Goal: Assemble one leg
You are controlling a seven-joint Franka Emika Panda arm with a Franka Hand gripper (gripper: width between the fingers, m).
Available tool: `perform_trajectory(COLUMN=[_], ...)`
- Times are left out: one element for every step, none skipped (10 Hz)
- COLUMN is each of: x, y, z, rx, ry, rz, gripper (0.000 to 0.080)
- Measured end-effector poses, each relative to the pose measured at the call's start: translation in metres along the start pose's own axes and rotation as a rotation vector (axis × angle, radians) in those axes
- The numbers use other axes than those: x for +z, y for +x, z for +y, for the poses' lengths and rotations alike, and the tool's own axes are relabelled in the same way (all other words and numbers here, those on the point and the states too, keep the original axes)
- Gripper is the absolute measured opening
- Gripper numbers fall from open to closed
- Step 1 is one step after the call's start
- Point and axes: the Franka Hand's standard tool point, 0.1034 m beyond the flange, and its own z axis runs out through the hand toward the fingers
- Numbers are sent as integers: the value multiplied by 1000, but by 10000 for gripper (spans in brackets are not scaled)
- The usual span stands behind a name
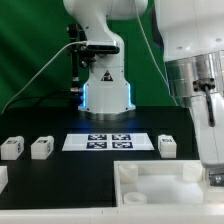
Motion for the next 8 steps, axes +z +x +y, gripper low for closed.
perform_trajectory(x=[0,1,3,5,5,4,5,5], y=[0,0,-3,-9,-15,-16,-14,-14], z=[0,1,6,12,14,14,13,13], rx=[-14,-71,-166,-310,-445,-549,-671,-761], ry=[0,-2,3,-5,-5,-4,-5,-4], rz=[0,0,0,-2,-8,-8,-7,-7], gripper=[494,618,618,640,647,647,649,649])
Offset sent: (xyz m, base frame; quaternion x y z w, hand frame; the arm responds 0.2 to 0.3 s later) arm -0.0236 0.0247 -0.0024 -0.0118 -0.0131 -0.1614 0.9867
